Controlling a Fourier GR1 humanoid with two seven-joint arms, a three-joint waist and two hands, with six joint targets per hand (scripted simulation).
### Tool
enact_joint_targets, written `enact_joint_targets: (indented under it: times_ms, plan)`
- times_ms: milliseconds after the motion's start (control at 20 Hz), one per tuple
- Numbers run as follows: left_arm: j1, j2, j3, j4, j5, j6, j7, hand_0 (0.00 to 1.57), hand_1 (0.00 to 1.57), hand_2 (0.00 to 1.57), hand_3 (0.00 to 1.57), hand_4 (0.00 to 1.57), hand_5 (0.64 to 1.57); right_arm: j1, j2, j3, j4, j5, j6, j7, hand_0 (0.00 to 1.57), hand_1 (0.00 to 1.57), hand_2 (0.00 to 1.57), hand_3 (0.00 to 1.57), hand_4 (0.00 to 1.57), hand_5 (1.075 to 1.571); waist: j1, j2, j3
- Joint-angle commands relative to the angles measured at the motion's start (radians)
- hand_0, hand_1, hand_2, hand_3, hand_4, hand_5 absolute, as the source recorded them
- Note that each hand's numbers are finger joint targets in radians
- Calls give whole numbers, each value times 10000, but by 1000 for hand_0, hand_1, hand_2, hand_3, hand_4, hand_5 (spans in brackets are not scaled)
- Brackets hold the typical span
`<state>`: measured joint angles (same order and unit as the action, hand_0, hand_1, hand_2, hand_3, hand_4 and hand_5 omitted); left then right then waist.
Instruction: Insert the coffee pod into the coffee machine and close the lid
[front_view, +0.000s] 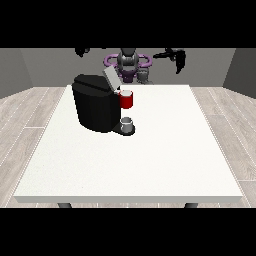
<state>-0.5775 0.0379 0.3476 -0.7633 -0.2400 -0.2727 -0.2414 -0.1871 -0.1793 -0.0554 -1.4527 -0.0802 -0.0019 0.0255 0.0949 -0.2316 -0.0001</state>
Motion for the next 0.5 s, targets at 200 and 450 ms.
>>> enact_joint_targets:
  times_ms: [200, 450]
  plan:
    - [958, -308, -383, -1906, 775, -75, 590, 0, 0, 0, 0, 0, 1571, -833, -108, 150, 231, 311, 364, -55, 0, 0, 0, 0, 161, 1571, 389, 637, 4]
    - [1944, -165, -720, -3000, 1321, -276, 867, 0, 0, 0, 0, 103, 1571, -1245, 195, 192, 377, 104, 460, 556, 0, 0, 0, 0, 0, 1571, 370, 698, 3]
